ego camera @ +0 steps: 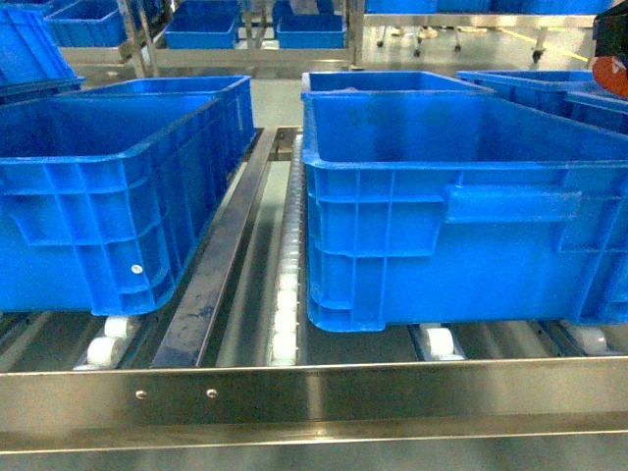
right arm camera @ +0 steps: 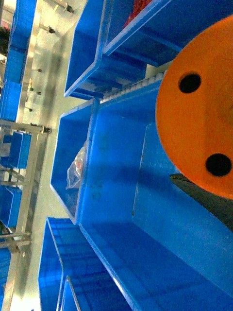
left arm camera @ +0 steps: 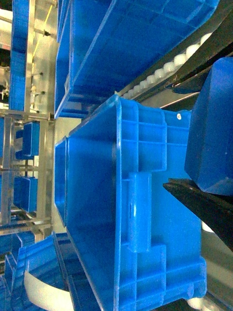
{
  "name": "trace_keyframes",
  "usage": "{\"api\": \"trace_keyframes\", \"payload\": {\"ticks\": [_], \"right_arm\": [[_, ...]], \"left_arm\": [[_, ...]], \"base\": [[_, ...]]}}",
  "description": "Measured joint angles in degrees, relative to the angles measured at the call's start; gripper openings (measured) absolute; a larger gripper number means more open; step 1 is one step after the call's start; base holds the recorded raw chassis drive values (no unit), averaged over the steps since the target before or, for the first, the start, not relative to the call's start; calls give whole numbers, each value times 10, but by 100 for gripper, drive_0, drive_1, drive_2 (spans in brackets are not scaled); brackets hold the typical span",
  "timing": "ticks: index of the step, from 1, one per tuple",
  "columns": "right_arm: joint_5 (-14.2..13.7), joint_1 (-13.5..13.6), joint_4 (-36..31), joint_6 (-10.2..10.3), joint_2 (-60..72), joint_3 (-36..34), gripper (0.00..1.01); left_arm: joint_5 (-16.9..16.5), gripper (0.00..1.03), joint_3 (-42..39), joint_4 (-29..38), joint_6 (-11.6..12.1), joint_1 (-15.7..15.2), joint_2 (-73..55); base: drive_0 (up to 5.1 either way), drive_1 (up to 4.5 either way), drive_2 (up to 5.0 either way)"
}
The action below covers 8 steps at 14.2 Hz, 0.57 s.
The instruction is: Sort blue parts and orange caps into right shelf containers
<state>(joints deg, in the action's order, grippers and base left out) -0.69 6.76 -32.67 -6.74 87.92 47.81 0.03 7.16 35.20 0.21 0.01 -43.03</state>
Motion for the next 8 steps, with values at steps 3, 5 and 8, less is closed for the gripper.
{"api": "trace_keyframes", "payload": {"ticks": [3, 5, 8], "right_arm": [[0, 0, 0, 0, 0, 0, 43], [0, 0, 0, 0, 0, 0, 43], [3, 4, -22, -3, 6, 3, 43]], "left_arm": [[0, 45, 0, 0, 0, 0, 0], [0, 45, 0, 0, 0, 0, 0], [0, 45, 0, 0, 0, 0, 0]], "base": [[0, 0, 0], [0, 0, 0], [0, 0, 0]]}}
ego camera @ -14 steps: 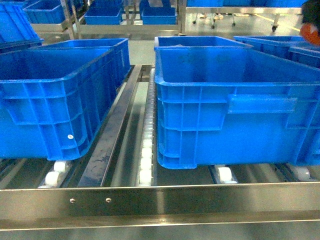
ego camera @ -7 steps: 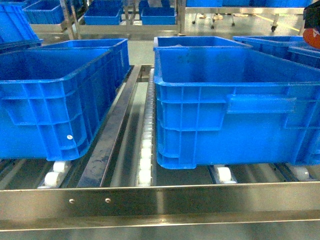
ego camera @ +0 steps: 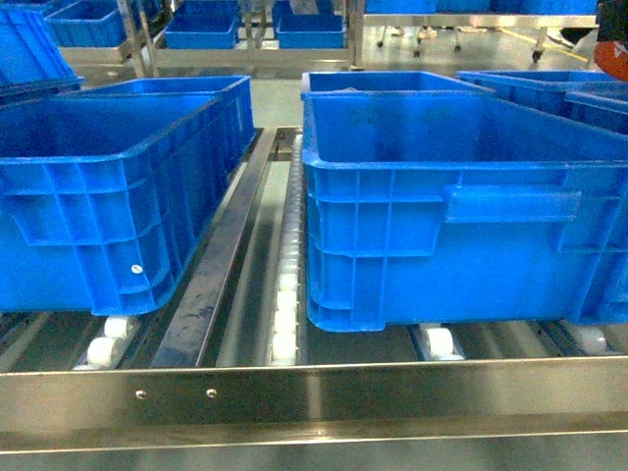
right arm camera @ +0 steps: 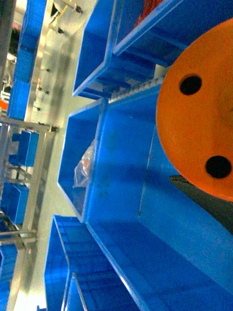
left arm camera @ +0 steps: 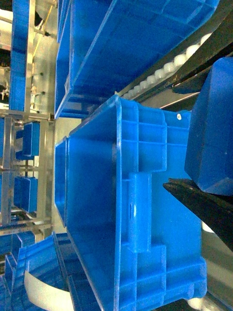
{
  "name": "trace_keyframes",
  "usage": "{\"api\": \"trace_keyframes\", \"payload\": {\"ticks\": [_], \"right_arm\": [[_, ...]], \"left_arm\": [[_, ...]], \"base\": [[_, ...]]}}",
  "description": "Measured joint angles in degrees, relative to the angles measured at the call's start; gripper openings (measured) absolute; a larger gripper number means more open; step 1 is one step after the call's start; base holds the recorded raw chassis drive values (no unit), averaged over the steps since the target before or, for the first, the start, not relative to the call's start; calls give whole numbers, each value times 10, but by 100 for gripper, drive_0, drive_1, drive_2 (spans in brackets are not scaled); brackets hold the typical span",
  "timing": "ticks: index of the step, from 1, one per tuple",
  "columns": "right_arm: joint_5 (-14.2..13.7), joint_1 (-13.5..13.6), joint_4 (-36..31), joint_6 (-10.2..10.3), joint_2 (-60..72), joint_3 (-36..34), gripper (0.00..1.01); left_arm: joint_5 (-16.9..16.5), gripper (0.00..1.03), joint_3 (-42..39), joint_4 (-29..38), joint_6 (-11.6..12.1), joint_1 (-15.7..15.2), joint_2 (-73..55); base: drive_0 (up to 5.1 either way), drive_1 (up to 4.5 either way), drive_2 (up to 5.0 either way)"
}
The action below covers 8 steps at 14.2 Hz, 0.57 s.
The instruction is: Sort blue parts and orange caps into right shelf containers
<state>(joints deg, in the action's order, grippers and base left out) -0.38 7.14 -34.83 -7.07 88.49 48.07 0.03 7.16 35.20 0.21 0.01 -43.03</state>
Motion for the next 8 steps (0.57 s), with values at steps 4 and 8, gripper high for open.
{"api": "trace_keyframes", "payload": {"ticks": [4, 8], "right_arm": [[-1, 9, 38, 37, 117, 97, 43], [-5, 11, -14, 32, 112, 91, 85]], "left_arm": [[0, 45, 0, 0, 0, 0, 0], [0, 45, 0, 0, 0, 0, 0]], "base": [[0, 0, 0], [0, 0, 0]]}}
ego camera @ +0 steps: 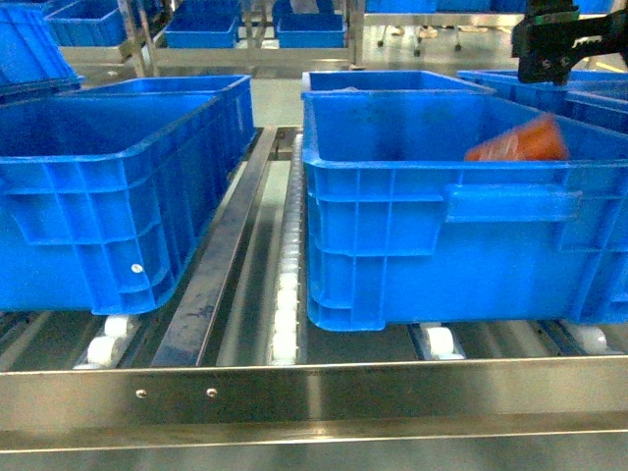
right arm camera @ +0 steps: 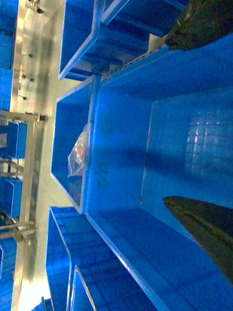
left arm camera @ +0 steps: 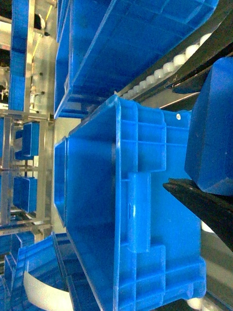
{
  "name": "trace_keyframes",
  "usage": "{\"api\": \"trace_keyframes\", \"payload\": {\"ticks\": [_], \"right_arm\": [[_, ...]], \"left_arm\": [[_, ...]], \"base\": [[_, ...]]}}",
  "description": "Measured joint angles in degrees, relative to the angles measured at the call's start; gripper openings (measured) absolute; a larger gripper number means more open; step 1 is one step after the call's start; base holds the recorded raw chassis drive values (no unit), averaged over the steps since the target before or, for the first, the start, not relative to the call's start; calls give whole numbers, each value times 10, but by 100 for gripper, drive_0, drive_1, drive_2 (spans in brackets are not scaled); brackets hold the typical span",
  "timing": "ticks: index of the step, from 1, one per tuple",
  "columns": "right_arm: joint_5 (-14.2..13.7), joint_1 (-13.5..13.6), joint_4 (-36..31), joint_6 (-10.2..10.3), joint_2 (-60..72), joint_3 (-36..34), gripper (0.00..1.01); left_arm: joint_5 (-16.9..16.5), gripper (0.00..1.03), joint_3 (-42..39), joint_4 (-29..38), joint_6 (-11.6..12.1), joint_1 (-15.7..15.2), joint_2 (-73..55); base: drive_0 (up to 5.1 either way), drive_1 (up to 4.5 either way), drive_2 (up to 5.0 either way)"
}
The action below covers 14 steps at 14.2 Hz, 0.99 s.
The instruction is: Sort blue parts and orange caps into right shelf containers
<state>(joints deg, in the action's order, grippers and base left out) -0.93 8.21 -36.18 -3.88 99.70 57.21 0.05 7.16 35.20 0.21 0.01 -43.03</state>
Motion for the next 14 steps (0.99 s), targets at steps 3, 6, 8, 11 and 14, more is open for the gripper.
{"api": "trace_keyframes", "payload": {"ticks": [3, 6, 8, 11, 14], "right_arm": [[30, -17, -58, 13, -162, -187, 98], [23, -29, -34, 1, -283, -330, 98], [22, -29, -39, -14, -296, -335, 98], [18, -29, -37, -20, -296, -335, 98], [18, -26, -37, -20, -296, -335, 98]], "left_arm": [[0, 45, 0, 0, 0, 0, 0], [0, 45, 0, 0, 0, 0, 0], [98, 45, 24, -92, 3, 32, 5], [206, 45, 115, -118, 3, -15, -74], [95, 45, 267, 0, 22, -58, -280]], "base": [[0, 0, 0], [0, 0, 0], [0, 0, 0], [0, 0, 0], [0, 0, 0]]}}
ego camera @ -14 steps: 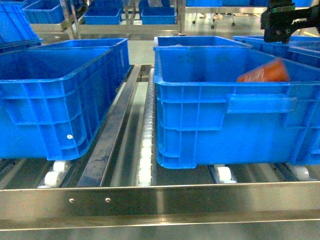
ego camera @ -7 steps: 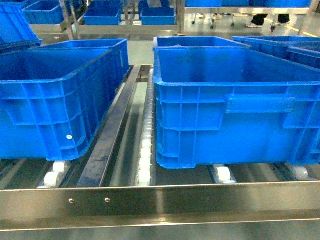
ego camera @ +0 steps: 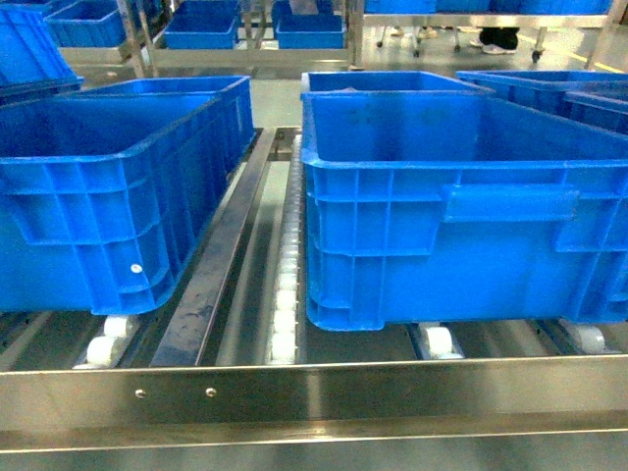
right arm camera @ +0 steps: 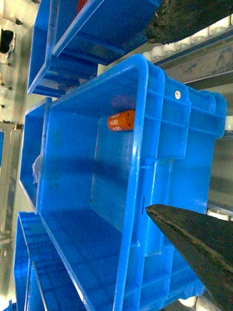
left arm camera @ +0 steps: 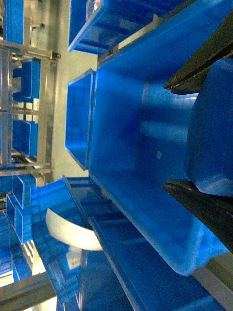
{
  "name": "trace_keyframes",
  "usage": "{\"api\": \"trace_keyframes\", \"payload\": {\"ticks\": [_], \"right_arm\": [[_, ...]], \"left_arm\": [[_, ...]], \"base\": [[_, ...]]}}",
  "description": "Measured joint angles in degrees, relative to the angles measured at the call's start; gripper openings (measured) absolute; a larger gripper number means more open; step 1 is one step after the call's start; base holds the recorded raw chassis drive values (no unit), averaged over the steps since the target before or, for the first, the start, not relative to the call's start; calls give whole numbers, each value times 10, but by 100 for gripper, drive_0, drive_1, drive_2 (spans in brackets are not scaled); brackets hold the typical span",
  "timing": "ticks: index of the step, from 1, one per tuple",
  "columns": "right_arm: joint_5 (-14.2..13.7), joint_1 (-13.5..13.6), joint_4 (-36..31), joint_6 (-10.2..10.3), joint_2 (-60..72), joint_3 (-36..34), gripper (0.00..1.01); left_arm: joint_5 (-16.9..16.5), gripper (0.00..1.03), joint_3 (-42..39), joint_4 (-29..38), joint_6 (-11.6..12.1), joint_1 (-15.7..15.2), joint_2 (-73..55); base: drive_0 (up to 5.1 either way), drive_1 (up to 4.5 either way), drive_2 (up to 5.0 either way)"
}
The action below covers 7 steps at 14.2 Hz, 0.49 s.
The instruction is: Sort blue parts and orange caps into right shelf containers
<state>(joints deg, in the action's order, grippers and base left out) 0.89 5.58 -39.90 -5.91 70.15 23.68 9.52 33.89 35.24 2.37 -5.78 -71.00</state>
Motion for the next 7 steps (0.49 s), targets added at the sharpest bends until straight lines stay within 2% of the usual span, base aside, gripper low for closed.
{"api": "trace_keyframes", "payload": {"ticks": [1, 2, 3, 4, 6, 7], "right_arm": [[0, 0, 0, 0, 0, 0, 98], [0, 0, 0, 0, 0, 0, 98], [0, 0, 0, 0, 0, 0, 98], [0, 0, 0, 0, 0, 0, 98], [0, 0, 0, 0, 0, 0, 98], [0, 0, 0, 0, 0, 0, 98]], "left_arm": [[-29, 45, 73, -16, -9, -9, -80], [-34, 51, 145, -15, -13, -17, -165], [-29, 64, 201, 1, -3, -19, -238], [-39, 78, 170, 13, -4, -17, -243], [-49, 100, 40, 53, -6, 18, -128], [-32, 97, -21, 78, -3, 44, -41]], "base": [[0, 0, 0], [0, 0, 0], [0, 0, 0], [0, 0, 0], [0, 0, 0], [0, 0, 0]]}}
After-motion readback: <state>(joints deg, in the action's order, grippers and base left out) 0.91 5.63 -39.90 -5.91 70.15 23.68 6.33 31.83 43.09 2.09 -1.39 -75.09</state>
